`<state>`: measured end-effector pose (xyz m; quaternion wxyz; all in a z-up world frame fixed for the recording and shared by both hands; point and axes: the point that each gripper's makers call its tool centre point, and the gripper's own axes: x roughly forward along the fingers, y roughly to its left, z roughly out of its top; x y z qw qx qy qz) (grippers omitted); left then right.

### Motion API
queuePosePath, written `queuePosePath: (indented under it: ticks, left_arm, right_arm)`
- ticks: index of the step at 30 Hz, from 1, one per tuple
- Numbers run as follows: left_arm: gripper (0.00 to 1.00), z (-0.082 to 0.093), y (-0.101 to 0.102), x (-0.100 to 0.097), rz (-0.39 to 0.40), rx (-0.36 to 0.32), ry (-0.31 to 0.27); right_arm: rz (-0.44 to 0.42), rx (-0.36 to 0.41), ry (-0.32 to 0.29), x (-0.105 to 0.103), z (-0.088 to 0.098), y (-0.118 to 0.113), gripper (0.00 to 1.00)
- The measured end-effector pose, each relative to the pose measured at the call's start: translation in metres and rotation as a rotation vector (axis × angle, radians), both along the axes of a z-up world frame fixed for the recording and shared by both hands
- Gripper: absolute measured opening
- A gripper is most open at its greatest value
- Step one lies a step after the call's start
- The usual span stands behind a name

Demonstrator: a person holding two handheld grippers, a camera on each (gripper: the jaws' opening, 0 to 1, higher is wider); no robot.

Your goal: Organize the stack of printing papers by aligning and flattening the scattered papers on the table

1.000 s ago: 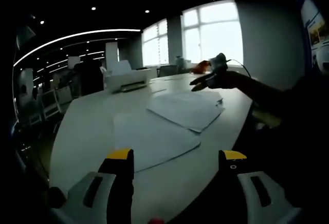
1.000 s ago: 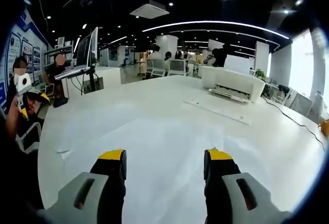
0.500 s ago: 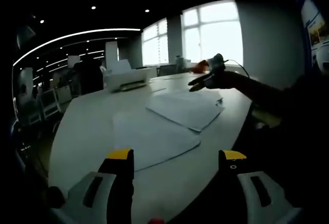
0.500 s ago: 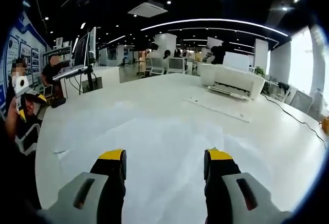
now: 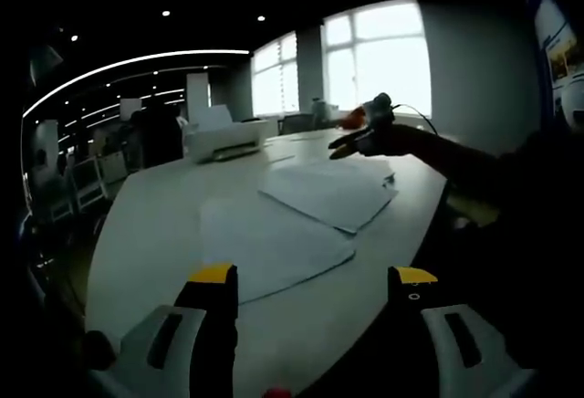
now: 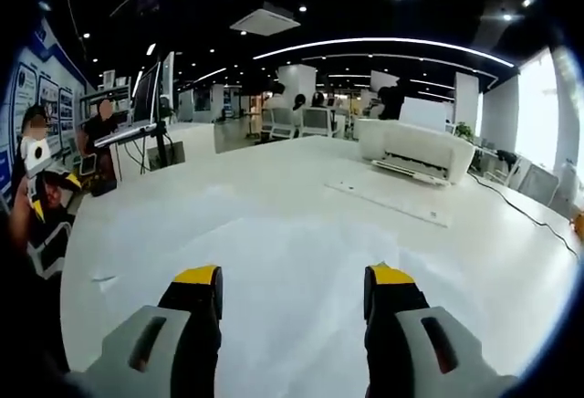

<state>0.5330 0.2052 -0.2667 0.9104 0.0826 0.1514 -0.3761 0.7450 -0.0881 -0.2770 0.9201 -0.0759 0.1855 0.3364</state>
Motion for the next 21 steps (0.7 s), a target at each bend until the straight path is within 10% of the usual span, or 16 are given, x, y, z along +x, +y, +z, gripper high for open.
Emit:
queuePosePath:
  ticks: [21]
  left_arm:
    - [0.70,-0.002,0.005,0.001,0.009,-0.004,0.005]
  right_arm:
    - [-0.013,-0.007,0.013,0.047,-0.002,-0.009,0.60]
